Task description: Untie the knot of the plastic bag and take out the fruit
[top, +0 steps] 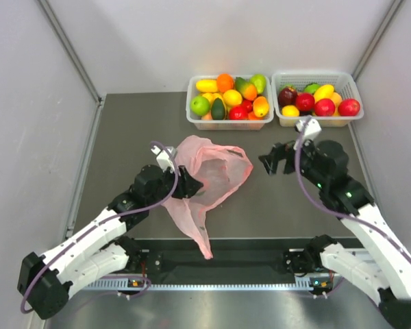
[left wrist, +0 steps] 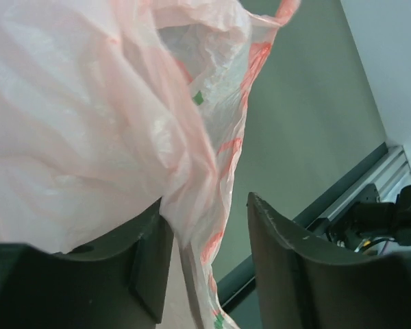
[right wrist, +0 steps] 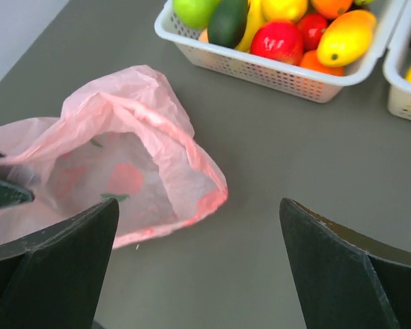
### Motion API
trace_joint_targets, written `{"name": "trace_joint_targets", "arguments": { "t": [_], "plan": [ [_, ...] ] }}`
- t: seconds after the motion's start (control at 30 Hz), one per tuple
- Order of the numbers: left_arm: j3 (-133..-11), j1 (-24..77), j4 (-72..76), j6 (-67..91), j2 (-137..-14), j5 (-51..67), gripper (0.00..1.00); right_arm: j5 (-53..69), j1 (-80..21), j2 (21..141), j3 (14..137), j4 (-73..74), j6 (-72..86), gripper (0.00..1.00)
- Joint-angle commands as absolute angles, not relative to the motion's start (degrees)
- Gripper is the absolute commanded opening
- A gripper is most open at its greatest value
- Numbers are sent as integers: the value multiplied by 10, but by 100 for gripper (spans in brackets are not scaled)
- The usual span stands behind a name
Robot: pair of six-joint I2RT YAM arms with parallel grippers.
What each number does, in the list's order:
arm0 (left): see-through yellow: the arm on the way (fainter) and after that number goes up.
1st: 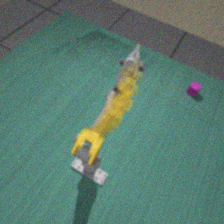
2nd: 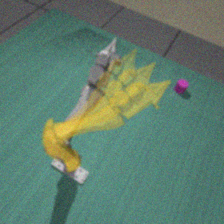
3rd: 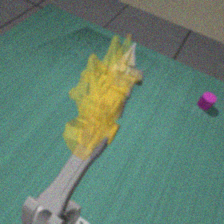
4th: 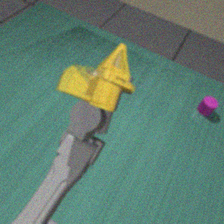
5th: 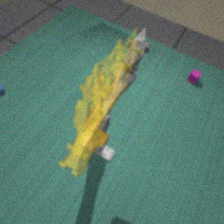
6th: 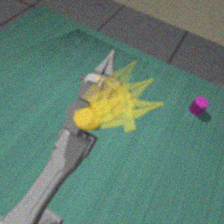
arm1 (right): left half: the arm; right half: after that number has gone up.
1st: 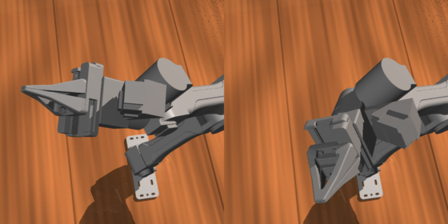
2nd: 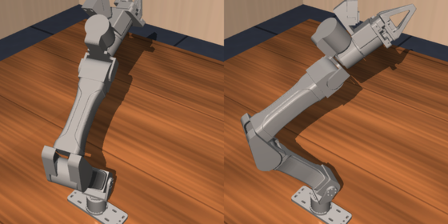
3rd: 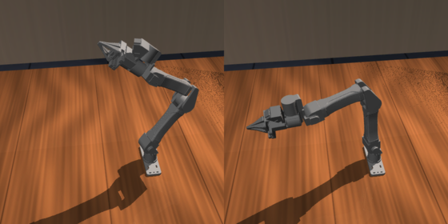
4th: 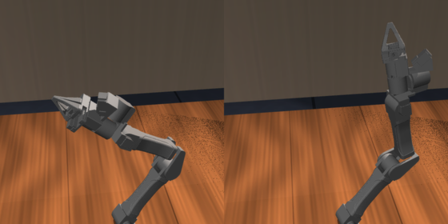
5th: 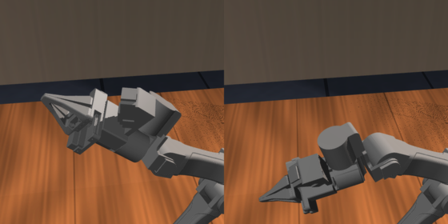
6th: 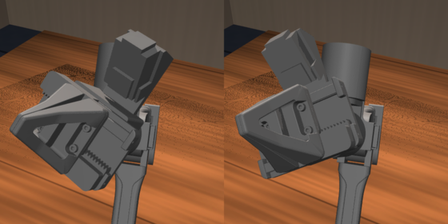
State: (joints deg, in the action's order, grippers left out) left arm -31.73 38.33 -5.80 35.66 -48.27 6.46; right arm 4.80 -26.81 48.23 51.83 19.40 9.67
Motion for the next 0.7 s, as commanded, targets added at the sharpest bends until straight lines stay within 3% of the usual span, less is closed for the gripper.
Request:
{"name": "trace_joint_targets", "arguments": {
  "t": [0.0,0.03,0.07,0.13,0.67],
  "plan": [
    [-353,385,-18,339,-494,76,58,13,-265,379,511,241,112,100],
    [-357,384,-18,338,-496,73,63,11,-265,340,503,249,112,100],
    [-364,385,-18,337,-497,73,87,11,-265,322,501,259,112,100],
    [-372,385,-16,332,-505,78,98,7,-265,275,502,267,113,100],
    [-478,385,-49,268,-489,153,99,8,-265,224,606,360,101,100]
  ]
}}
